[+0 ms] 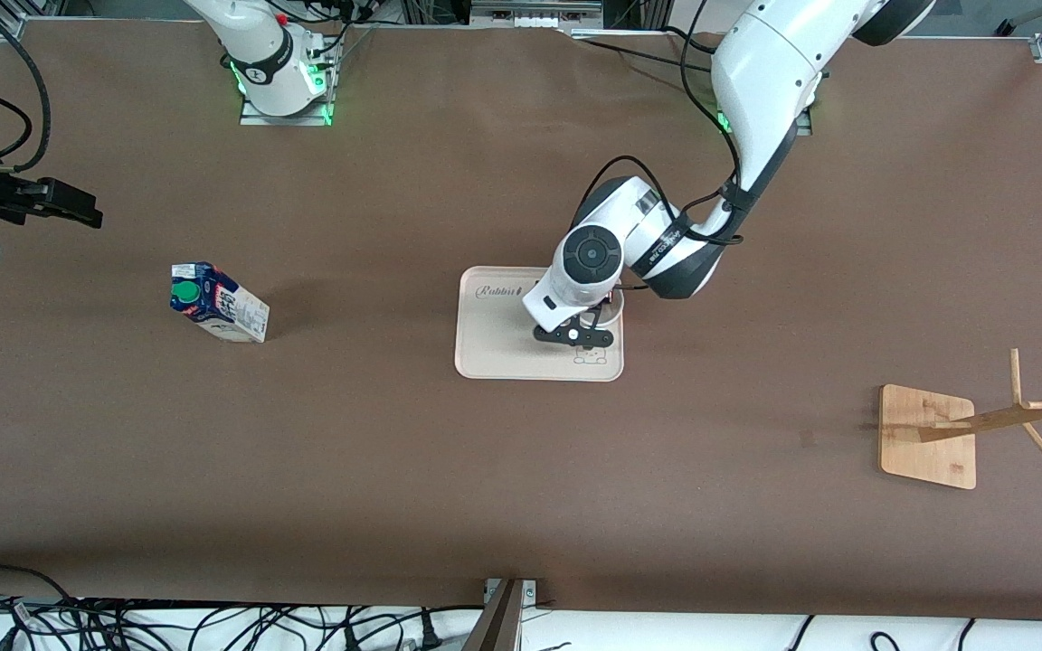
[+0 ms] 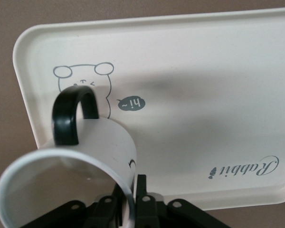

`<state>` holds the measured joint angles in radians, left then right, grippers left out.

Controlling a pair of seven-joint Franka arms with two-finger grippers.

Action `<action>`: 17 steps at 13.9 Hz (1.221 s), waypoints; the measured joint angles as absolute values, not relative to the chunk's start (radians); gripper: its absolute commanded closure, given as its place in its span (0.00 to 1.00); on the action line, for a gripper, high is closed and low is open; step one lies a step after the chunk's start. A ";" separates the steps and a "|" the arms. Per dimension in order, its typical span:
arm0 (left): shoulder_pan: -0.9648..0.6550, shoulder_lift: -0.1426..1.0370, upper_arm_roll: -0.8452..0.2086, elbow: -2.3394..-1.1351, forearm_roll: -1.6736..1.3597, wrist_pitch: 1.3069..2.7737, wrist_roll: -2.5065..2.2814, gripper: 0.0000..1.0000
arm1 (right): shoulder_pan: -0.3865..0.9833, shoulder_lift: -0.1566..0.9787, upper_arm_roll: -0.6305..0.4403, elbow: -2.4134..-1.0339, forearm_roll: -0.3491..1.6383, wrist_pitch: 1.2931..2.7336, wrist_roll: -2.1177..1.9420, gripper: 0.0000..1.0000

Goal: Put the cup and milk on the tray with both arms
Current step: 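Lower the mug onto the tray while the right gripper reaches the carton, then grasp the milk carton with the right gripper while the left gripper withdraws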

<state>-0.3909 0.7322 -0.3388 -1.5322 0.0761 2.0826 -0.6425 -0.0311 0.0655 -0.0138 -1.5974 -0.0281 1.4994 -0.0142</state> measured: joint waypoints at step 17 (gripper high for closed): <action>-0.296 0.478 -0.332 -1.346 0.076 1.656 -0.589 0.00 | -0.002 0.214 -0.001 -1.892 -0.029 1.907 -0.016 0.00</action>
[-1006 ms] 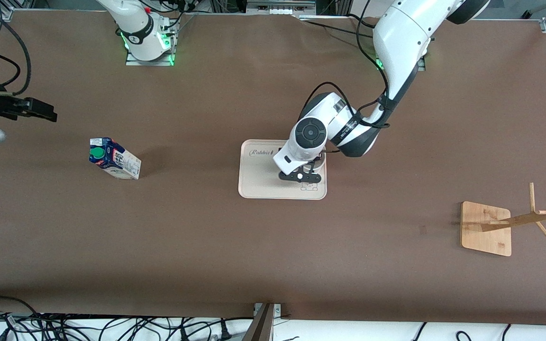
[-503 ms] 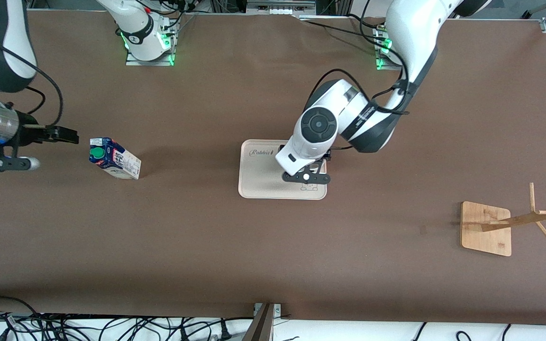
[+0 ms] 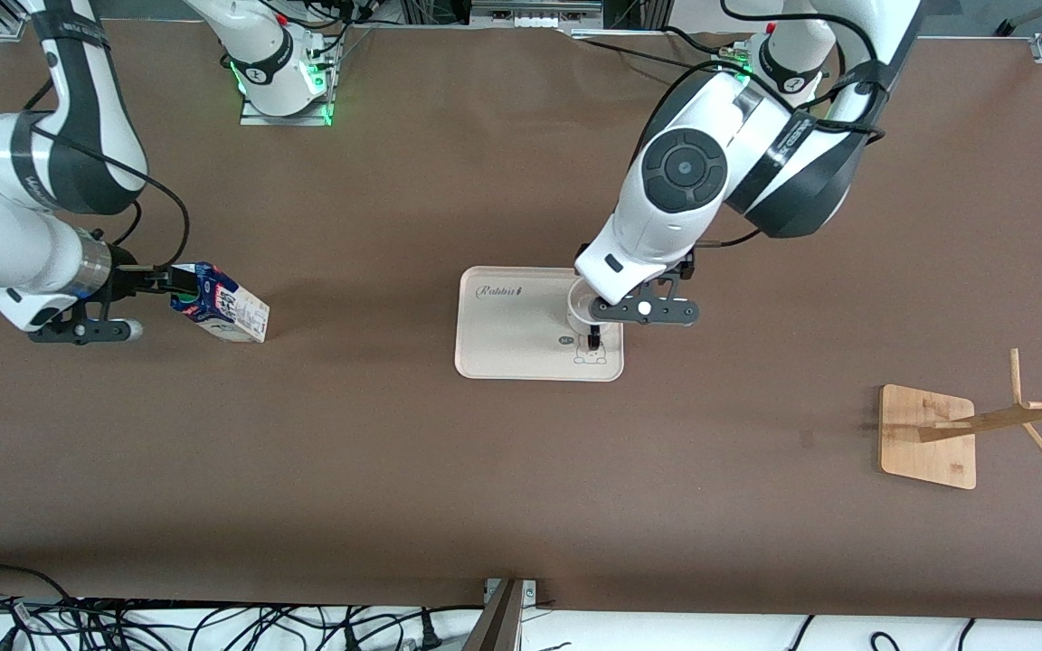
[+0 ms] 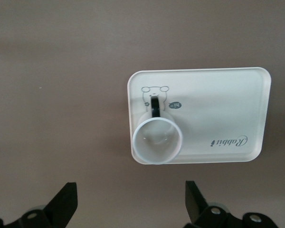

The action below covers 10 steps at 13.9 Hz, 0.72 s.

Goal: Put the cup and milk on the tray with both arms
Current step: 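Grasp the milk carton with the right gripper while the left gripper withdraws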

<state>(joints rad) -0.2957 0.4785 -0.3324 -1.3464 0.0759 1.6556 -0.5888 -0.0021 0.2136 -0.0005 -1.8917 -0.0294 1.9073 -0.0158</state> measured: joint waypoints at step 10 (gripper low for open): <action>-0.047 0.328 -0.315 -1.344 0.155 1.550 -0.400 0.00 | 0.016 0.214 0.000 -2.003 -0.029 1.998 0.004 0.39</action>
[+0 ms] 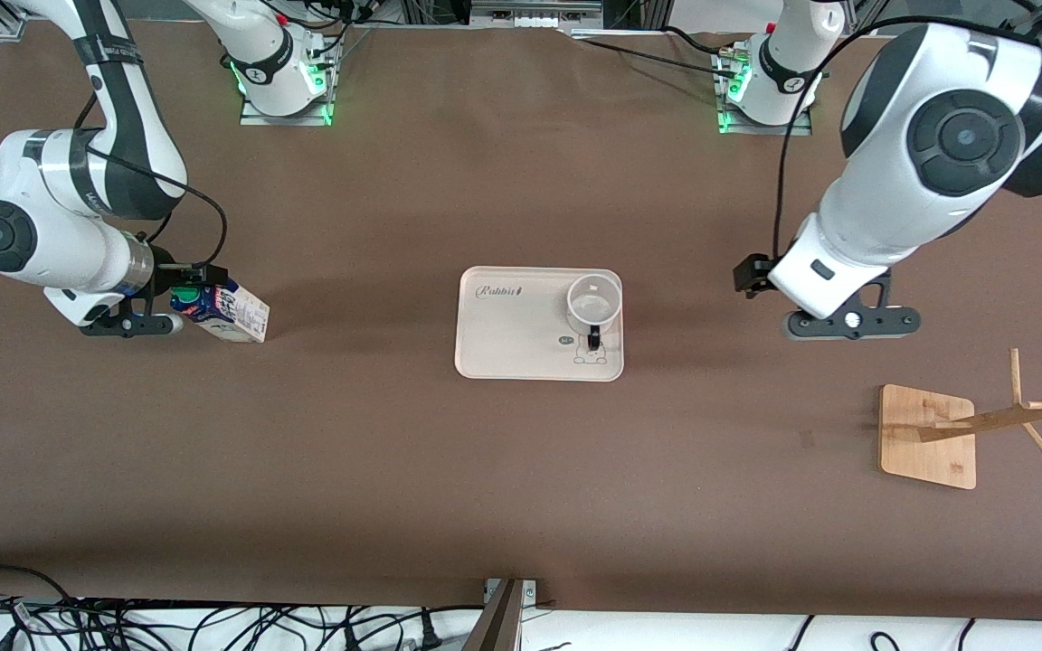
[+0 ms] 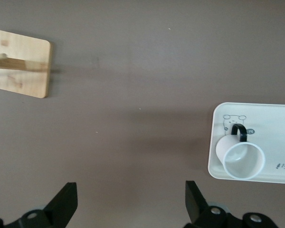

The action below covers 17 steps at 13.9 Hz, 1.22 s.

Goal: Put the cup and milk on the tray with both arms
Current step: 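Grasp the milk carton with the right gripper while the left gripper withdraws, then carry the milk carton onto the tray beside the mug with the right gripper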

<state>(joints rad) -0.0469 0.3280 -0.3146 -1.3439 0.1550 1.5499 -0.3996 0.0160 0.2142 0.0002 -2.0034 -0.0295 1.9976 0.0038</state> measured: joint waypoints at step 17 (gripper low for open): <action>0.257 0.272 -0.362 -1.349 0.019 1.492 -0.154 0.00 | 0.184 0.220 0.138 -1.753 -0.024 1.886 0.285 0.49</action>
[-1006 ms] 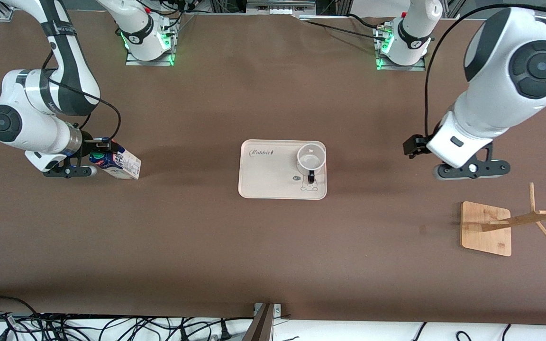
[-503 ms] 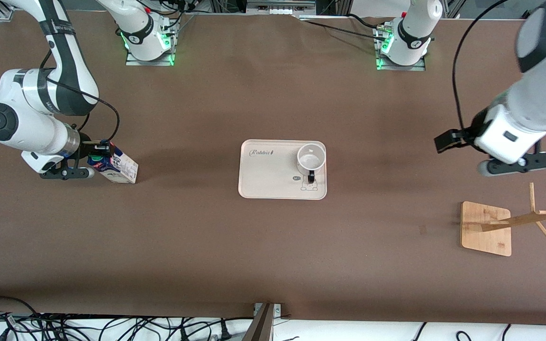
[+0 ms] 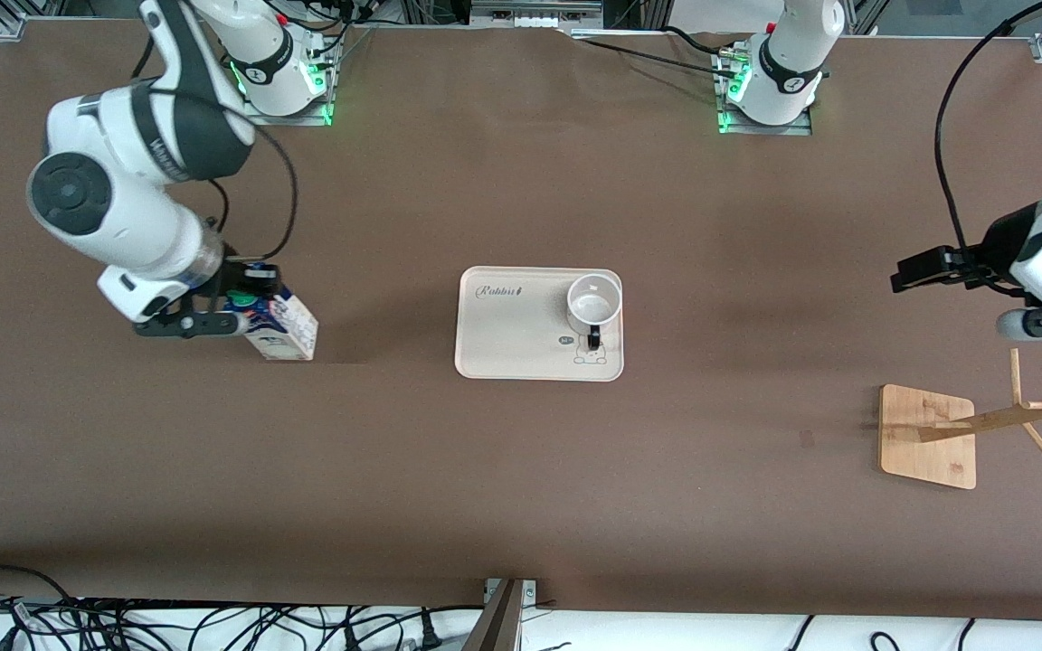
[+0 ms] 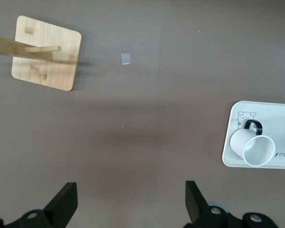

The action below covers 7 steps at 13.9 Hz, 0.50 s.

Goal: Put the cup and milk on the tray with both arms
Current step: 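Carry the milk carton onto the tray beside the mug with the right gripper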

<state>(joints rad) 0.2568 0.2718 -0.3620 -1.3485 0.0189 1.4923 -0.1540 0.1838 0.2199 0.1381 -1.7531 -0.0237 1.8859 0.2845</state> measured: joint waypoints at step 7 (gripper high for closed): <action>0.197 0.269 -0.335 -1.349 0.033 1.501 -0.154 0.00 | 0.393 0.355 0.142 -1.574 0.138 1.882 0.453 0.49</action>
